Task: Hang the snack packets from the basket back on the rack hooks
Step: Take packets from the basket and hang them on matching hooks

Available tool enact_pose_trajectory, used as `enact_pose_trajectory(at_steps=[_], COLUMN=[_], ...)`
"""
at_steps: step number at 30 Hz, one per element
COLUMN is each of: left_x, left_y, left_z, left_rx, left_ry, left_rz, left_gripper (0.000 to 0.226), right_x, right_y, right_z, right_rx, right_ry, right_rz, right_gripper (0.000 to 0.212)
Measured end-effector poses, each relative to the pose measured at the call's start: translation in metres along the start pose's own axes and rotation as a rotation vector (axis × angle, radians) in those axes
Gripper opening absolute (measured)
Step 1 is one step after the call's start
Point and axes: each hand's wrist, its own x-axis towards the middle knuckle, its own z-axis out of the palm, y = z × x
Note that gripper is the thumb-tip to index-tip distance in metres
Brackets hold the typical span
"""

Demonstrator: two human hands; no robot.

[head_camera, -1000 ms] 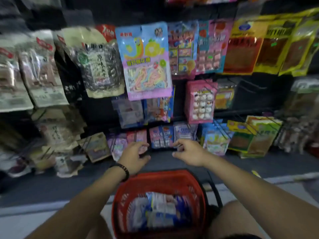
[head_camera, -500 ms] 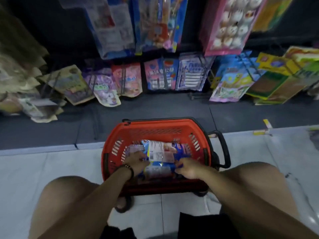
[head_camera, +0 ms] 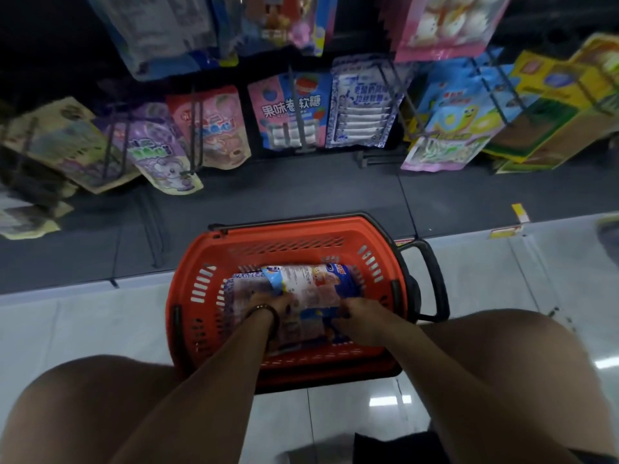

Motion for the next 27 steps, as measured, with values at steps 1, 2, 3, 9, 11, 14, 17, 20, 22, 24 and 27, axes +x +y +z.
enact_pose_trajectory(at_steps=[1, 2, 3, 9, 11, 14, 17, 20, 22, 24, 27], left_x=[-0.001, 0.002, 0.001, -0.014, -0.007, -0.019, -0.092, -0.148, -0.176, -0.193, -0.205], left_y=[0.005, 0.008, 0.012, 0.005, -0.016, -0.041, -0.036, -0.039, -0.045, -0.051, -0.055], left_z=[0.001, 0.004, 0.006, 0.005, 0.004, -0.013, -0.042, -0.056, -0.061, -0.062, -0.057], left_rx=[-0.032, -0.059, -0.094, -0.064, -0.118, -0.264, -0.505, -0.721, -0.835, -0.963, -1.019], left_ry=[-0.04, -0.067, -0.092, -0.075, -0.055, -0.036, -0.033, -0.049, -0.101, -0.176, -0.247], left_rz=[-0.002, 0.006, 0.013, 0.154, 0.168, 0.198, 0.278, 0.358, 0.408, 0.452, 0.476], left_gripper=[0.024, 0.025, 0.026, 0.017, 0.018, 0.024, 0.015, 0.004, 0.005, 0.01, 0.016], right_x=[0.0, -0.001, -0.002, -0.017, -0.021, -0.036, -0.053, -0.07, -0.087, -0.105, -0.125], right_y=[0.0, 0.0, 0.0, -0.004, -0.004, -0.007, -0.014, -0.021, -0.03, -0.036, -0.043], right_z=[0.001, 0.002, 0.003, 0.002, 0.005, 0.011, 0.016, 0.015, 0.014, 0.02, 0.034], right_rx=[-0.002, 0.006, 0.005, -0.005, -0.023, -0.04, 0.01, 0.269, 0.568, 0.811, 1.153], right_ry=[0.01, 0.019, 0.02, 0.016, 0.026, 0.049, 0.135, 0.285, 0.35, 0.371, 0.269], right_rz=[-0.013, -0.022, -0.019, -0.006, 0.012, 0.016, -0.003, -0.051, -0.089, -0.121, -0.178], right_gripper=[0.038, 0.042, 0.044, 0.033, 0.037, 0.041, 0.034, 0.029, 0.025, 0.025, 0.047])
